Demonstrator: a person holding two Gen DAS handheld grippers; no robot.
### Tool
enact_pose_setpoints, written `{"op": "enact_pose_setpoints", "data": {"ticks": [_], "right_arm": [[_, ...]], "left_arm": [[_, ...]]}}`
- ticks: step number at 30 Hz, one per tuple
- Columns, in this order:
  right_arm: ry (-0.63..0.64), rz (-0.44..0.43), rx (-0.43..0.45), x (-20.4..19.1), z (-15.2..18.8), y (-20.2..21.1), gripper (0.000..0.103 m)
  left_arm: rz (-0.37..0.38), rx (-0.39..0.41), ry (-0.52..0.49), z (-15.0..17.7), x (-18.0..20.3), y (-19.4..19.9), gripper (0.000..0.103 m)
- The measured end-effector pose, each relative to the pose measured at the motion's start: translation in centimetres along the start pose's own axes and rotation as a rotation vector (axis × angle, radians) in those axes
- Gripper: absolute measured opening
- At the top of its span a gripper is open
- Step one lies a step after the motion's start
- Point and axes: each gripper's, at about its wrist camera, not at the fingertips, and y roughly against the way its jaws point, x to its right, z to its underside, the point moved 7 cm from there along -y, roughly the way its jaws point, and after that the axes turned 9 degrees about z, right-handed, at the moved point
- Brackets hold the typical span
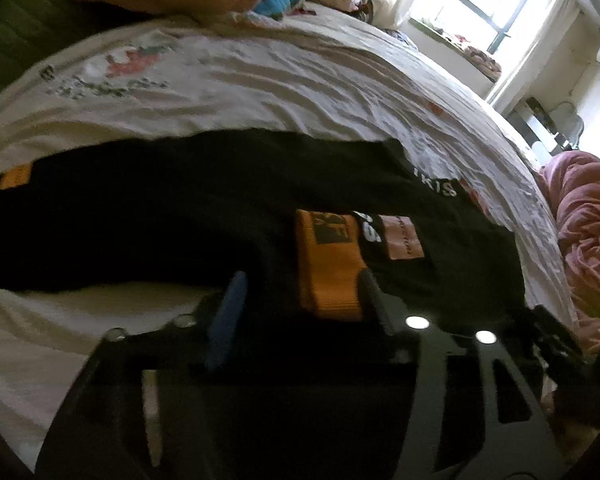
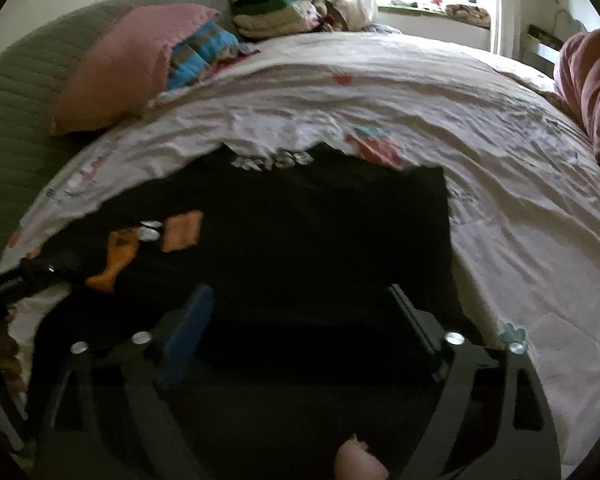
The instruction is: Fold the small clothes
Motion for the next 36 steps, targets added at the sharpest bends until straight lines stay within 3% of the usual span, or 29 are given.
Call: {"op": "enact_pose_setpoints", "data": {"ticks": [1,3,6,8,24,36], "right_arm": [[0.001,-0.007,0.007,-0.4,-0.2,0.3,0.091],[0.010,-0.017,0.022,-1.2,-0.5,1.0,0.094],[0.028,-0.031,0.042,-2.6,-0.8,1.8,0.096],[0.034,-0.039,0.049,-3.2,-0.8,2.2,0.096],[0.166,-0.139,0.082,-12.5,-1.4,4.2,0.096],[0.264,-0.213,0.106,-19.9,-1.5,5.4,0.096]], "left_arm": [[-0.007,0.007,0.000,-0.1,-0.2,0.3,0.059],[-0.028,0.020,0.000,-0.2,-0.6,1.0,0.076],[-0.062,0.048,-0.001,-0.4,-1.4,2.0,0.090],[-0.078,0.060,0.008,-0.6,-2.1,2.7,0.093],[-0.235,0.179,0.108,-1.7,-10.1,8.6,0.093],[-0.313,0.233,0.195,-1.6,-15.5,11.5,0.093]]}}
